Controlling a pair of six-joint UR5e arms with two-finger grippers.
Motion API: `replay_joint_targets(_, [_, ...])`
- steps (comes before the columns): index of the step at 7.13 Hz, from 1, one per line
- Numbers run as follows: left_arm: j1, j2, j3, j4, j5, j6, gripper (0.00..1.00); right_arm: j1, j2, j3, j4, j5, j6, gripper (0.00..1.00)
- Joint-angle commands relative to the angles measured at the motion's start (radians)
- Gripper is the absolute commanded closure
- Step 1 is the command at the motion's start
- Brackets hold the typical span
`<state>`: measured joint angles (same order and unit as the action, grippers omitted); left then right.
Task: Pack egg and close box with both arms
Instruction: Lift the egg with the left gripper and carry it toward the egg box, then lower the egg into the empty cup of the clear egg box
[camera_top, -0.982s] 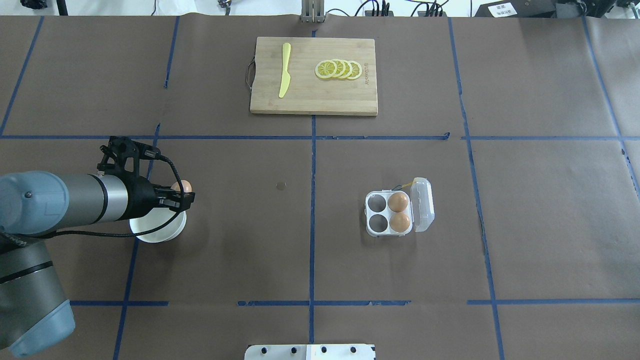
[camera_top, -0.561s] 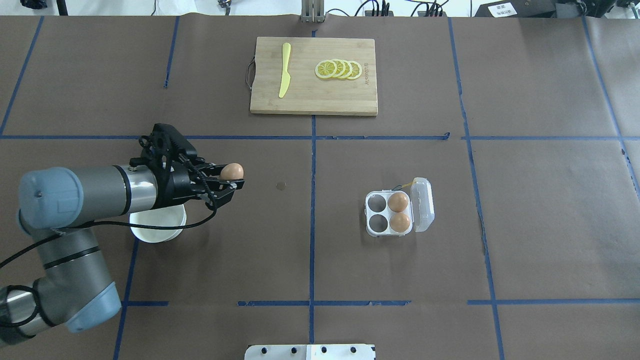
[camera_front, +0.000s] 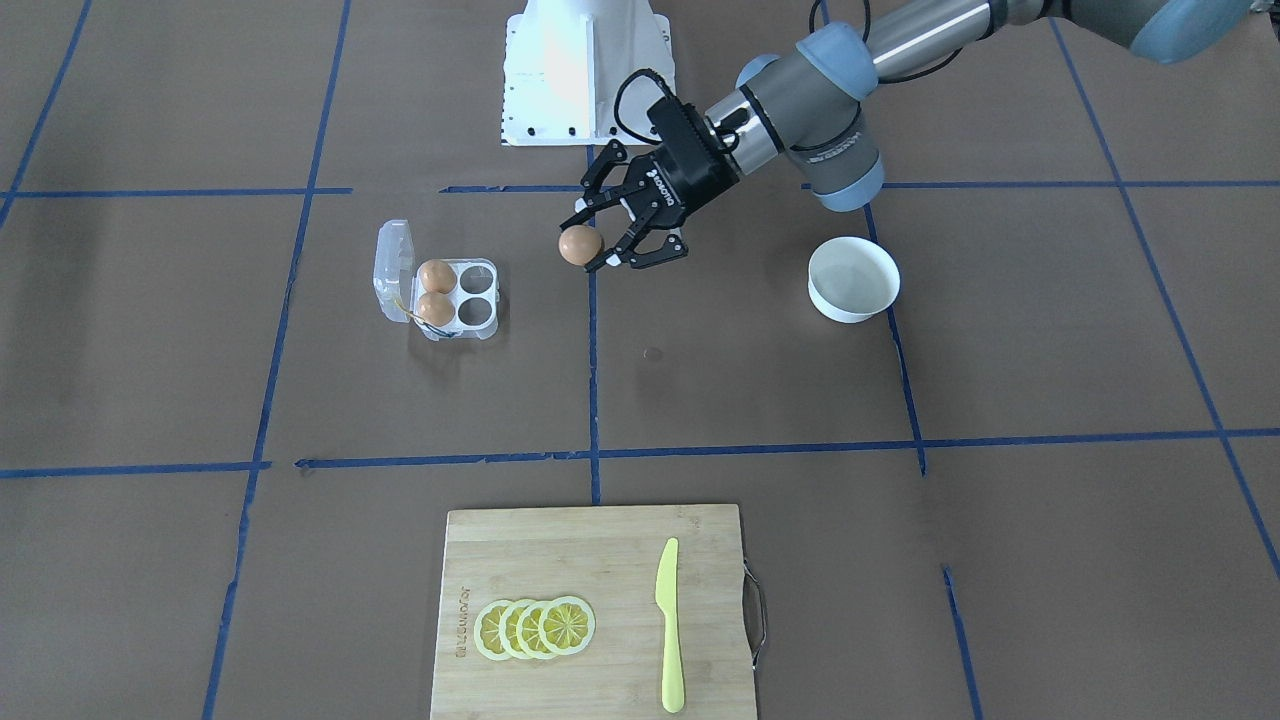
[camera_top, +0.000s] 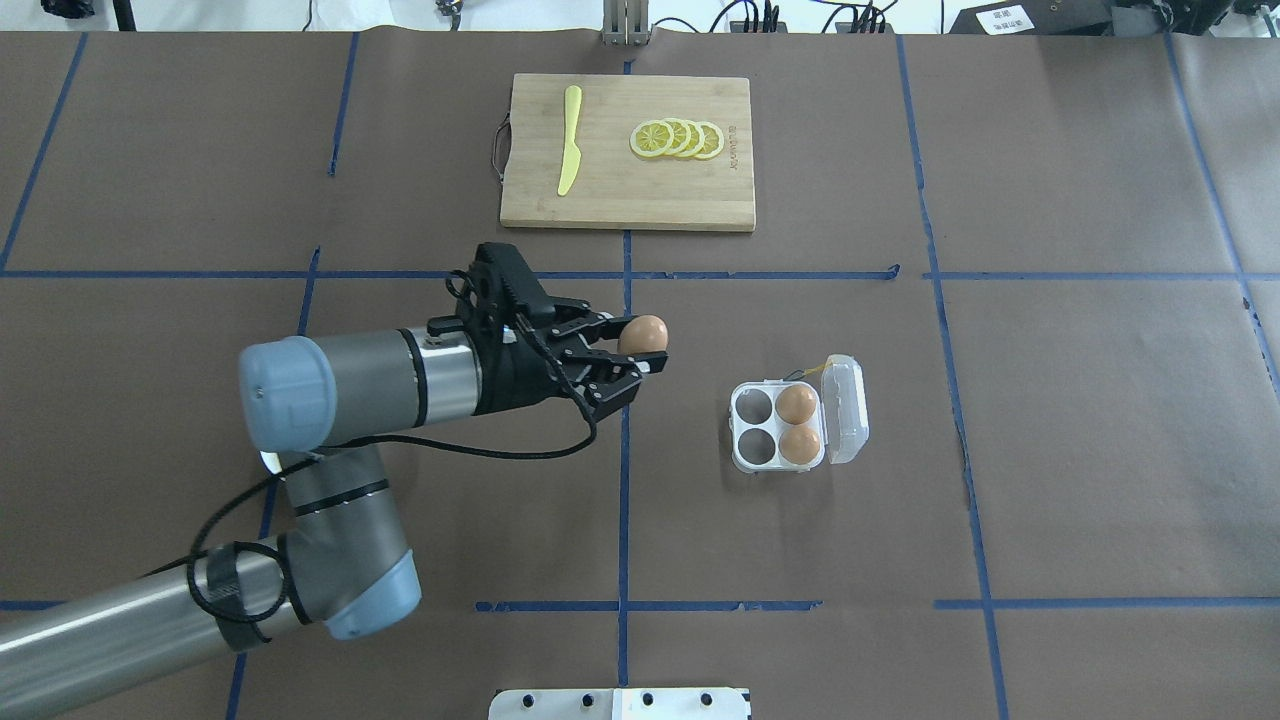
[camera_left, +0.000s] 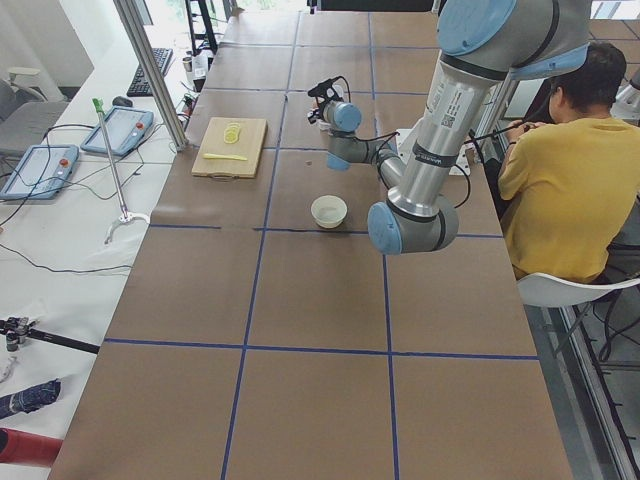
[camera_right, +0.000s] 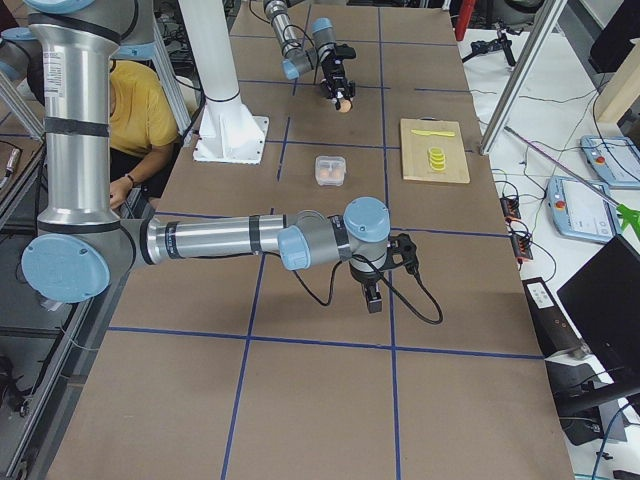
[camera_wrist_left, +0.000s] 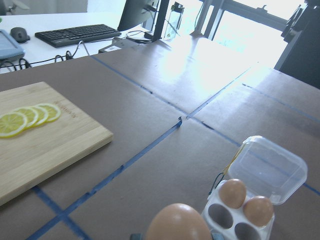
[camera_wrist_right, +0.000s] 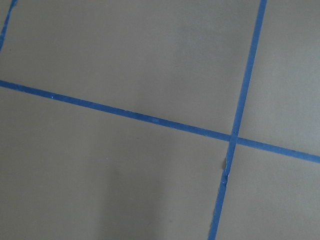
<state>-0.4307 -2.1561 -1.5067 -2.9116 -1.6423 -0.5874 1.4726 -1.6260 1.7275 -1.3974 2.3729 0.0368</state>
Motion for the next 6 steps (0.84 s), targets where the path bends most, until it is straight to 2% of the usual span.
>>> replay_joint_targets(1, [0.119,-0.094,0.123,-0.057,0.176,0.114,1.00,0.000,0.000,0.000,0.000,0.000,0.000,0.00])
replay_joint_targets(3, [0.151,-0.126,0.204,-0.057,0.190,0.220,1.00,0.002,0.002,0.000,0.000,-0.001,0.000,0.00])
replay_joint_targets(6, [0.162,-0.212,0.330,-0.057,0.208,0.225,1.00,0.003,0.002,0.000,0.000,-0.001,0.000,0.00])
